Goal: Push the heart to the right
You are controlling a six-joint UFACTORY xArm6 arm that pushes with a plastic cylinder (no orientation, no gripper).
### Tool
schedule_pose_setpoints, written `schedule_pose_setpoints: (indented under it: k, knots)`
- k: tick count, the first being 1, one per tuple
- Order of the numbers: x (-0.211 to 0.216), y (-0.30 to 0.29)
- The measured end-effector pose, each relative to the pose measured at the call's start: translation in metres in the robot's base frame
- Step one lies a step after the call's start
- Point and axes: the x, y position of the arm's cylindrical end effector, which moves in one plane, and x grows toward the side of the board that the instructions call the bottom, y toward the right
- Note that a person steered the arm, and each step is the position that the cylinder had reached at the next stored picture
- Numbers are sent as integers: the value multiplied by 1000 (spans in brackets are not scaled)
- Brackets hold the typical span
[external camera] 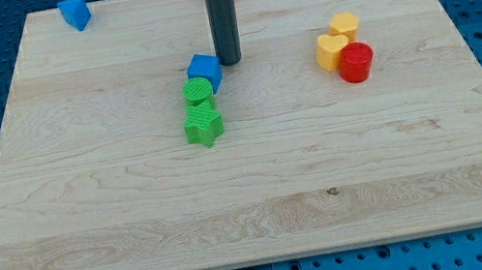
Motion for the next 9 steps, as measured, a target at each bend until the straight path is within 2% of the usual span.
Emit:
schedule_pose_setpoints:
  k: [3, 7, 9]
  knots:
    - [0, 0]
    - [9, 131]
    - [10, 152]
